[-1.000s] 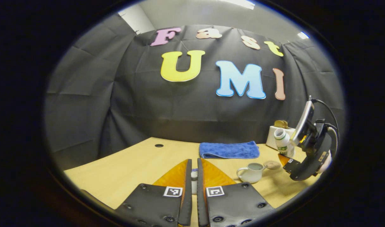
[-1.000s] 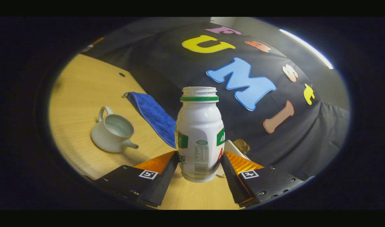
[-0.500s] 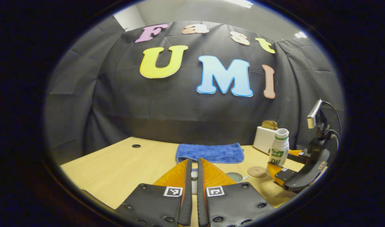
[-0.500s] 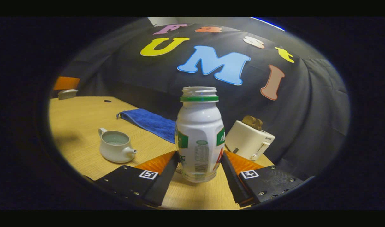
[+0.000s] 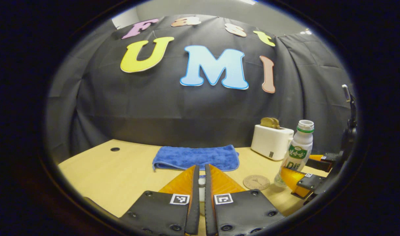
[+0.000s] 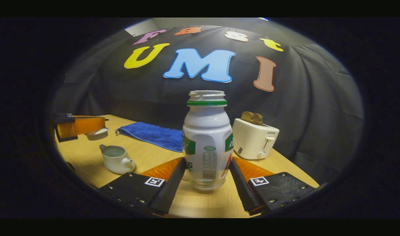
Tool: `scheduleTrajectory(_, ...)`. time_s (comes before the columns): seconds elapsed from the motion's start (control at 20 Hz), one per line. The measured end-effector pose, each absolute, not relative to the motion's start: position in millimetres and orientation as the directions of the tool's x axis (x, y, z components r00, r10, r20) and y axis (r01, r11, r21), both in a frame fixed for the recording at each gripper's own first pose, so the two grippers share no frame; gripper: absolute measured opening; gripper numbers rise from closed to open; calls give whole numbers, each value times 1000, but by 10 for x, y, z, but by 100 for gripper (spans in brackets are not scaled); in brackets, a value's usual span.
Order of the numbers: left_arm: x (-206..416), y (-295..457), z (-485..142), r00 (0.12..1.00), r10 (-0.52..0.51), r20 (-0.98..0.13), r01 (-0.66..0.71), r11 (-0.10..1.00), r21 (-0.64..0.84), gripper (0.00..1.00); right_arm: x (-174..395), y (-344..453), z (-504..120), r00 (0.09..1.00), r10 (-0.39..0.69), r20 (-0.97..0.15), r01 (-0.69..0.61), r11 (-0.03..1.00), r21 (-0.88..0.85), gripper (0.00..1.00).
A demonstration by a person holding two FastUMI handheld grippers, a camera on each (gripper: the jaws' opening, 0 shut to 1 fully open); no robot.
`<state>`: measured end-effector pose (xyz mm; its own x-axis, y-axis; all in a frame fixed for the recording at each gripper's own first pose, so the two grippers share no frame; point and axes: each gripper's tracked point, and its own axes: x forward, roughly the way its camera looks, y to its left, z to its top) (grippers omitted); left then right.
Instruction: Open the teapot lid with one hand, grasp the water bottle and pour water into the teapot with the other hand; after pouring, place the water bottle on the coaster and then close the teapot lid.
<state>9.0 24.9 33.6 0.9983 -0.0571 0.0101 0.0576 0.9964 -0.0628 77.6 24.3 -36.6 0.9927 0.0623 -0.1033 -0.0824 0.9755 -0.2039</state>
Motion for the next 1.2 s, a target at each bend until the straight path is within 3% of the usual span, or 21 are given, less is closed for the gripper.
scheduleTrajectory(0.2, 199, 118, 253, 998, -66, 0, 65, 997, -50, 13, 730, 239, -347, 992, 73, -100, -90, 979, -183, 80)
scheduleTrajectory(0.25, 209, 98, 240, 998, -68, -1, 68, 996, -50, 17, 732, 247, -350, 992, 78, -101, -95, 980, -174, 80)
scheduleTrajectory(0.4, 275, 34, 176, 997, -72, -9, 72, 996, -50, 10, 732, 243, -342, 991, 83, -104, -99, 982, -163, 80)
scheduleTrajectory(0.55, 311, 5, 108, 997, -70, -22, 69, 997, -41, 17, 722, 239, -339, 992, 78, -100, -93, 983, -158, 80)
scheduleTrajectory(0.85, 353, -10, 53, 998, -63, -26, 63, 998, -25, 13, 737, 232, -338, 992, 81, -100, -95, 985, -144, 80)
scheduleTrajectory(0.95, 335, -14, 41, 998, -58, -22, 58, 998, -13, 17, 735, 235, -345, 992, 81, -100, -95, 985, -143, 80)
scheduleTrajectory(1.0, 325, -11, 28, 998, -56, -21, 56, 998, -8, 10, 739, 231, -344, 992, 79, -102, -94, 985, -143, 80)
scheduleTrajectory(1.15, 299, 15, 16, 999, -41, -9, 41, 999, 18, 10, 746, 236, -349, 991, 82, -105, -96, 986, -133, 80)
scheduleTrajectory(1.2, 298, 21, 13, 999, -39, -9, 40, 999, 18, 17, 752, 237, -350, 991, 85, -106, -98, 987, -131, 80)
